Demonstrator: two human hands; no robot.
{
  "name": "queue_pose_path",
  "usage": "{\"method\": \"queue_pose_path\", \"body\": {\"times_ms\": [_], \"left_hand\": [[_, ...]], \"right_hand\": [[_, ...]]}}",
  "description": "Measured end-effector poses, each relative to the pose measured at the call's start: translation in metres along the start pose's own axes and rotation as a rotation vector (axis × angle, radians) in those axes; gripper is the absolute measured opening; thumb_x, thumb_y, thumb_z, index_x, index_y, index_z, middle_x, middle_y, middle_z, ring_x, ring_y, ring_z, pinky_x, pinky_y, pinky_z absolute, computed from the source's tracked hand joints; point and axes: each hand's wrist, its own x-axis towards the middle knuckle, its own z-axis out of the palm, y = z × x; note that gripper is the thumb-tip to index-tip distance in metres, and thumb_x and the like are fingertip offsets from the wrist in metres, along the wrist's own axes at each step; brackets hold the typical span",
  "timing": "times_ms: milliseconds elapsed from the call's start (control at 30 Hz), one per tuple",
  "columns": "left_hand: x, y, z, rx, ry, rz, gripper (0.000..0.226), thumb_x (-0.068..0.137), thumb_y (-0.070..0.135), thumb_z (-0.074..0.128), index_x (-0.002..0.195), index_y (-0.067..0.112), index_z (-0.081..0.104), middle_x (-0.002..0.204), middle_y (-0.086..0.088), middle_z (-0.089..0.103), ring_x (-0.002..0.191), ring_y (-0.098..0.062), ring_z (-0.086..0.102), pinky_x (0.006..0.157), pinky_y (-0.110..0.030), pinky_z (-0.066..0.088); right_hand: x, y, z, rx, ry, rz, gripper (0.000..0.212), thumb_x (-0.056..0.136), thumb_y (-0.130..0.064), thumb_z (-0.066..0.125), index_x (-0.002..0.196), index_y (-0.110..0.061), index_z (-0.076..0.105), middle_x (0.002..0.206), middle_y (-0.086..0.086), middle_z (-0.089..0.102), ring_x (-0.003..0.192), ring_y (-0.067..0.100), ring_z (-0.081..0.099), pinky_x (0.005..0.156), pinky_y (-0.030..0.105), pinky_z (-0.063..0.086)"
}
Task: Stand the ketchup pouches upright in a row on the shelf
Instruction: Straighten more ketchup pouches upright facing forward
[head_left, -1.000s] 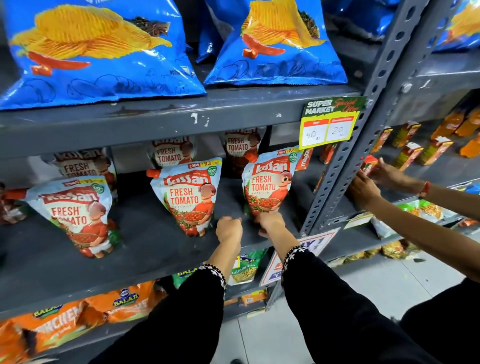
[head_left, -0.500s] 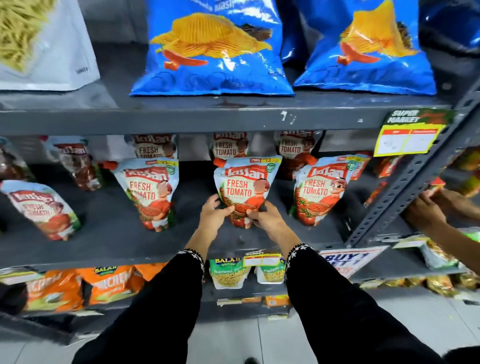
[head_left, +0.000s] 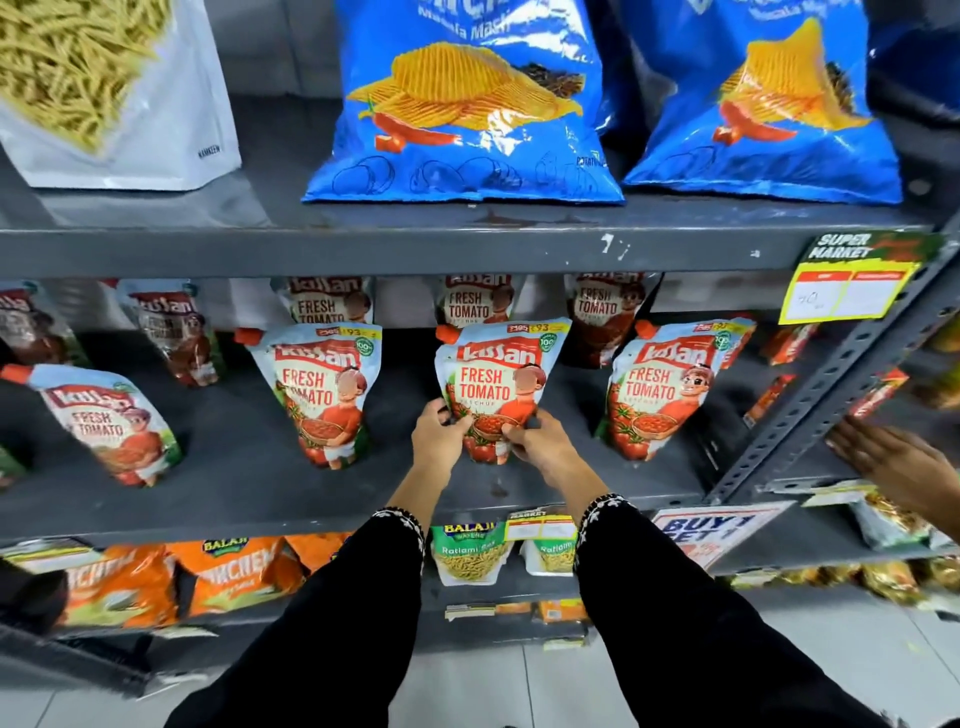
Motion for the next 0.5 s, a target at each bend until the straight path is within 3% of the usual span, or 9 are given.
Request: {"method": "queue_pose_path", "body": {"times_ms": [100,200,300,367,433,500], "left_hand": [[-0.001,-0.006,-0.004,0.065,0.025,-0.045,0.055,0.087,0.011,0.063,0.138,0.005,0.042,0.136,-0.017,0.054,0.122,-0.029,0.054,0.105,-0.039,0.046],[-0.004,-0.014,-0.015,0.133,0.134,-0.106,0.051,0.088,0.018,0.061,0.135,0.005,0.045,0.134,-0.014,0.058,0.123,-0.028,0.054,0.1,-0.034,0.043],[-0.012,-0.024,-0.031,0.149,0.323,-0.134,0.042,0.088,0.017,0.06,0.127,0.002,0.051,0.129,-0.018,0.061,0.123,-0.033,0.054,0.1,-0.038,0.042],[-0.017,-0.027,-0.046,0.098,0.477,-0.143,0.037,0.087,0.011,0.06,0.121,-0.002,0.053,0.126,-0.024,0.061,0.119,-0.038,0.055,0.097,-0.041,0.044],[-0.017,-0.031,-0.063,0.035,0.624,-0.134,0.035,0.085,0.004,0.058,0.117,-0.008,0.05,0.125,-0.029,0.057,0.116,-0.044,0.054,0.095,-0.046,0.044],[-0.013,-0.034,-0.086,-0.02,0.701,-0.12,0.034,0.084,0.0,0.057,0.115,-0.012,0.049,0.125,-0.031,0.054,0.115,-0.046,0.053,0.096,-0.05,0.044]], "right_hand": [[0.002,0.011,-0.004,-0.101,0.135,0.081,0.056,0.074,-0.005,0.076,0.123,0.005,0.052,0.11,0.016,0.065,0.093,0.023,0.062,0.073,0.033,0.055],[0.0,0.021,0.003,-0.223,0.216,0.16,0.047,0.065,-0.01,0.082,0.104,0.007,0.063,0.092,0.014,0.064,0.07,0.02,0.06,0.054,0.025,0.053],[-0.003,0.027,0.026,-0.303,0.096,0.215,0.031,0.068,-0.013,0.082,0.089,-0.007,0.06,0.078,0.007,0.062,0.059,0.016,0.057,0.057,0.027,0.055],[-0.004,0.028,0.047,-0.333,0.024,0.217,0.025,0.07,-0.014,0.08,0.075,-0.01,0.056,0.064,0.003,0.057,0.051,0.015,0.055,0.05,0.025,0.054],[-0.003,0.031,0.062,-0.319,0.025,0.217,0.028,0.073,-0.013,0.078,0.064,-0.012,0.052,0.058,0.003,0.054,0.047,0.015,0.053,0.039,0.023,0.052],[-0.001,0.034,0.076,-0.302,0.059,0.238,0.027,0.076,-0.012,0.074,0.064,-0.009,0.05,0.056,0.006,0.053,0.044,0.018,0.052,0.038,0.026,0.052]]}}
